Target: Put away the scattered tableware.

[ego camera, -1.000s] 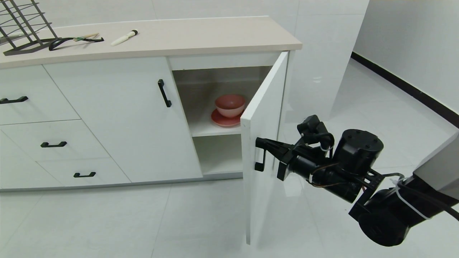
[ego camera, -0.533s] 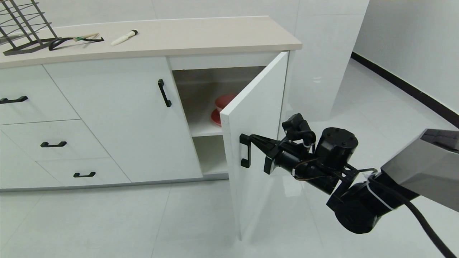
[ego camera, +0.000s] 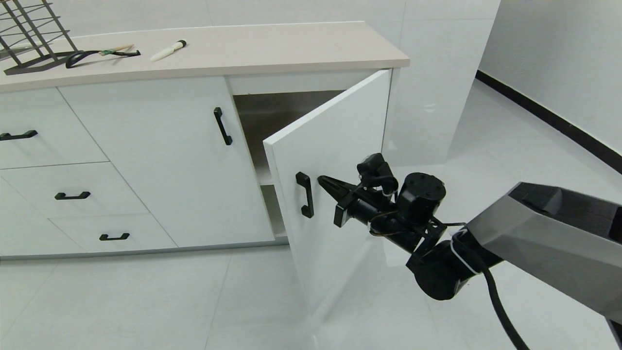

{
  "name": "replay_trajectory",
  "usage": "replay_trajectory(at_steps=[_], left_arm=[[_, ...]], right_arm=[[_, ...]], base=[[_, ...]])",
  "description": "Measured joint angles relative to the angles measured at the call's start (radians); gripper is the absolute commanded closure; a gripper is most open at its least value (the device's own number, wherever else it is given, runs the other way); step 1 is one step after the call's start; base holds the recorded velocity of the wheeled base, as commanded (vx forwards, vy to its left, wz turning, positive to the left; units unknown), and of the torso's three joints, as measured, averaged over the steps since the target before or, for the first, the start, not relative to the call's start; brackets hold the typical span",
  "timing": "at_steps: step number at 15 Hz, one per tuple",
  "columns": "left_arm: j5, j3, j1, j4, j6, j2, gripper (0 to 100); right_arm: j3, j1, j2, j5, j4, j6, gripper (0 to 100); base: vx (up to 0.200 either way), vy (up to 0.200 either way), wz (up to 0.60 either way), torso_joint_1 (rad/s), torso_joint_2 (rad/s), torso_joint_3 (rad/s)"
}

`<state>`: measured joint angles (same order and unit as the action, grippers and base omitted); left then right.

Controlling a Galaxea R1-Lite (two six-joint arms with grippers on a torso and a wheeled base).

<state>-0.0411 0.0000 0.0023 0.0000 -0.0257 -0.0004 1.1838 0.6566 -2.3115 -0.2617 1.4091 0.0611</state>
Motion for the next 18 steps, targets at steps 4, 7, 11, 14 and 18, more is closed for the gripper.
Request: replay_trajectory(at_steps=[4,7,11,14,18], left_arm=[[0.000,0.000,0.000,0.000,0.000,0.000,0],[0.000,0.000,0.000,0.000,0.000,0.000,0],[0.000,0.000,0.000,0.000,0.000,0.000,0],[0.000,0.000,0.000,0.000,0.000,0.000,0],[0.000,0.000,0.000,0.000,-0.001,0.000,0]], right_arm=[[0.115,0.002,-0.069,0.000,0.000,0.001,100],[0.185,0.001,-0.095,0.000,0.001,0.001,100],[0.113,-0.005,-0.061,0.000,0.005,0.002,100],[-0.094,-0.023,0.069,0.000,0.012,0.001,100],[-0.369,-0.032,0.321,0.000,0.015,0.001,100]], base=[[0.000,0.000,0.00,0.000,0.00,0.000],[0.000,0.000,0.00,0.000,0.00,0.000],[0.000,0.000,0.00,0.000,0.00,0.000],[0.000,0.000,0.00,0.000,0.00,0.000],[0.000,0.000,0.00,0.000,0.00,0.000]])
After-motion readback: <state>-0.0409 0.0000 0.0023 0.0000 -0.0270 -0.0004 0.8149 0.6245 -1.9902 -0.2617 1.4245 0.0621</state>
